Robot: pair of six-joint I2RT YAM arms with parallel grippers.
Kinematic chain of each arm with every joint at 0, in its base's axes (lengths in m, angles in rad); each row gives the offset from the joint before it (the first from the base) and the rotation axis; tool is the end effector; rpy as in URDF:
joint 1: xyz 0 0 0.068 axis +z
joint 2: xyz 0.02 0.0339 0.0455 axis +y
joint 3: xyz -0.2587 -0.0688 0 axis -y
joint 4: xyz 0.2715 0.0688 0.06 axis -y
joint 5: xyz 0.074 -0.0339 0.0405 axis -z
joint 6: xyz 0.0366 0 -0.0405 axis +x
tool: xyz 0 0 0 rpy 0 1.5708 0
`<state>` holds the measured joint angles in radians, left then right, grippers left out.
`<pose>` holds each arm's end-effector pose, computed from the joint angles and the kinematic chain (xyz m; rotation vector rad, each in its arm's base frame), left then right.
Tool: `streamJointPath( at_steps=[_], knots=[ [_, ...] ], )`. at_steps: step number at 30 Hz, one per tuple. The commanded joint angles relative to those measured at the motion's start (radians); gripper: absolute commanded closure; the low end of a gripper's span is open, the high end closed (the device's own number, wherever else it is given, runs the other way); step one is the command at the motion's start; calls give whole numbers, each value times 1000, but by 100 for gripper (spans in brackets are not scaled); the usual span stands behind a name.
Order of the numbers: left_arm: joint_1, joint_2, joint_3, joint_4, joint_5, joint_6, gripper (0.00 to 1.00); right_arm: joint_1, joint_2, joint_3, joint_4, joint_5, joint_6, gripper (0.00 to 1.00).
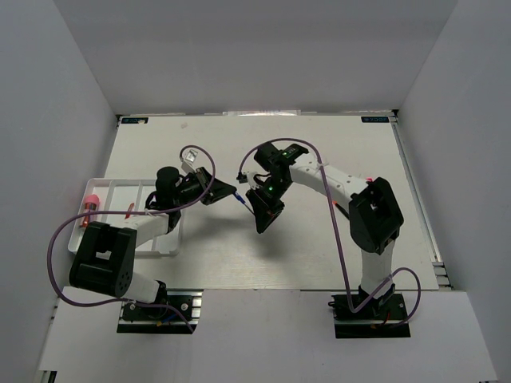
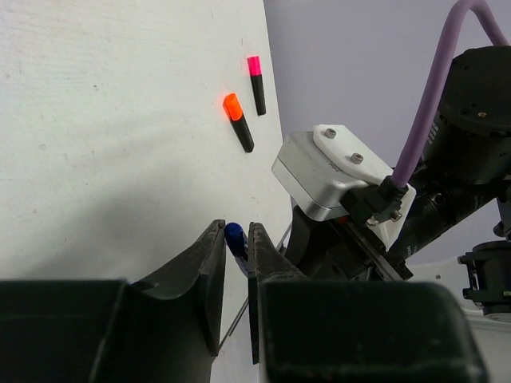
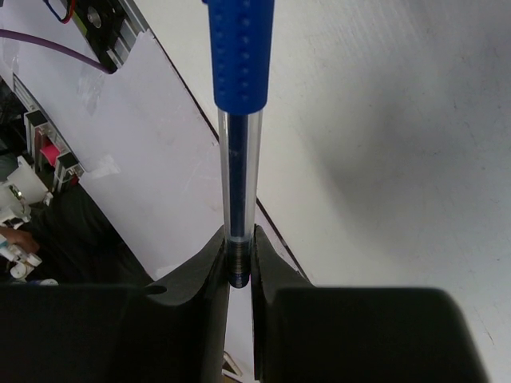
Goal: Sort the stationery into containers
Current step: Close the pen cap on the pen.
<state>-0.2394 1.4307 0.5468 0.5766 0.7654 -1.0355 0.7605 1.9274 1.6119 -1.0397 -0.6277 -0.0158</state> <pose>0.2836 -0.0953 0.1674 -0.2353 2.0998 -1.5384 0.2816 0.2976 0.2275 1.2084 -2.6825 -1.0047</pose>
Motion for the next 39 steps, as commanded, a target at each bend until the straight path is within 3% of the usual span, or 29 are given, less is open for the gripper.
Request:
streamJointPath(
  at_steps=[1,29,38,39],
  knots=[
    [-141,-32,-47,-106,307,28,100,-16,-2,151,414,-46,-21,100],
    [-187,-53,-67,-129,298,38,100,-38,13,227,415,-24,-7,100],
    [-150,-29,-1,-136,279,51,100,-38,-73,112,431,-10,-19,100],
    [-150,-27,4,-127,279,48,100,-41,-99,80,435,-7,-19,81]
  ],
)
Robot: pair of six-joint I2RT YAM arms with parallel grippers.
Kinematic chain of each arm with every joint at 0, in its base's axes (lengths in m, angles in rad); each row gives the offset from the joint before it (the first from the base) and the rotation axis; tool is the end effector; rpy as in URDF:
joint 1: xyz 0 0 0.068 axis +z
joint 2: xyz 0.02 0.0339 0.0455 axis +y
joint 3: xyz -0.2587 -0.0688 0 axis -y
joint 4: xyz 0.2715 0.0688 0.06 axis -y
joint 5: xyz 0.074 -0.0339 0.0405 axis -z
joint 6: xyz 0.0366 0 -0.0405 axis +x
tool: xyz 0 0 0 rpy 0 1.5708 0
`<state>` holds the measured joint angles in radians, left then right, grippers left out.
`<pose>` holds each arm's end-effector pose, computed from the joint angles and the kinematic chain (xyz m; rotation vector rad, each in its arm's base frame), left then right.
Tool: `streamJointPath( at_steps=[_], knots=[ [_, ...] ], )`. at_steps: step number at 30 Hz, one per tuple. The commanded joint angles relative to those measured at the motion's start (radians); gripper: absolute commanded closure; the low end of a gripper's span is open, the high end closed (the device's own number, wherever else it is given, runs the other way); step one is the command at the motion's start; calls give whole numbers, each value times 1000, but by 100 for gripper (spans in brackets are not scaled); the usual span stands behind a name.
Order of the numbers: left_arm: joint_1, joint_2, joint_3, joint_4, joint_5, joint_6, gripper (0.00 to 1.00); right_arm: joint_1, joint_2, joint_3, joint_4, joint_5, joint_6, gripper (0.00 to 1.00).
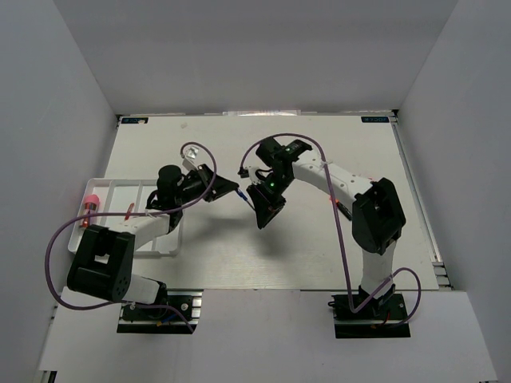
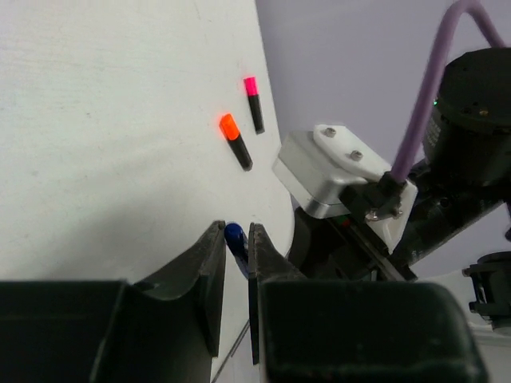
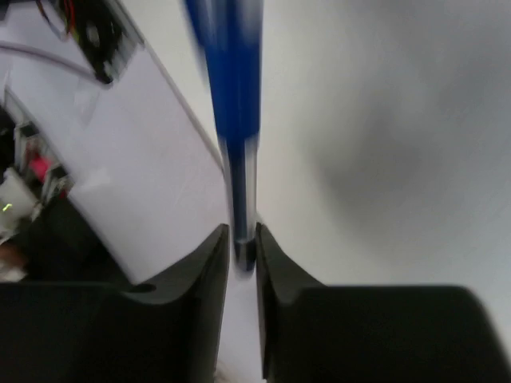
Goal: Sort the stationery into containers
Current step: Close the pen cap on the pen.
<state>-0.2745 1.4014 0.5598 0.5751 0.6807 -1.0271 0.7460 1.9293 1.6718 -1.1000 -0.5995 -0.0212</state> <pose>0.2833 -0.1037 0.1790 -0.2313 2.0529 -1.4844 0.2876 0.2939 0.2428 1.2017 -2.7151 -0.9702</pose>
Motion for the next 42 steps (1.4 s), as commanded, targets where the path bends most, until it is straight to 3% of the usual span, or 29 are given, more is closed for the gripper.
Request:
streamJointPath(
  at_steps=[1,2,8,14,19,25,36,38,41,42],
  knots=[
    [-115,2,-5,-124,362,38,100,-28,-114,5,500,-33,-14,73],
    [-105,7,-3,-124,361,38,100,-28,-124,-10,506,-29,-13,62],
    [-42,14,17,-118,365,38,100,-51,-203,-132,519,-14,-6,35],
    [0,5,17,-107,372,27,100,-76,-300,-248,512,-45,-20,28],
    [50,-2,15,-92,375,18,100,-92,-363,-339,525,-77,-25,28],
    [87,2,15,143,395,-122,100,-102,-362,-347,558,-209,12,30],
    [87,30,69,177,387,-139,100,-85,-250,-285,620,-376,95,34],
    [87,31,69,189,382,-148,100,-80,-236,-285,626,-378,104,36],
    [87,30,66,218,379,-171,100,-73,-211,-276,637,-369,104,49],
    [87,27,66,223,375,-174,100,-71,-204,-273,638,-371,104,58]
  ],
)
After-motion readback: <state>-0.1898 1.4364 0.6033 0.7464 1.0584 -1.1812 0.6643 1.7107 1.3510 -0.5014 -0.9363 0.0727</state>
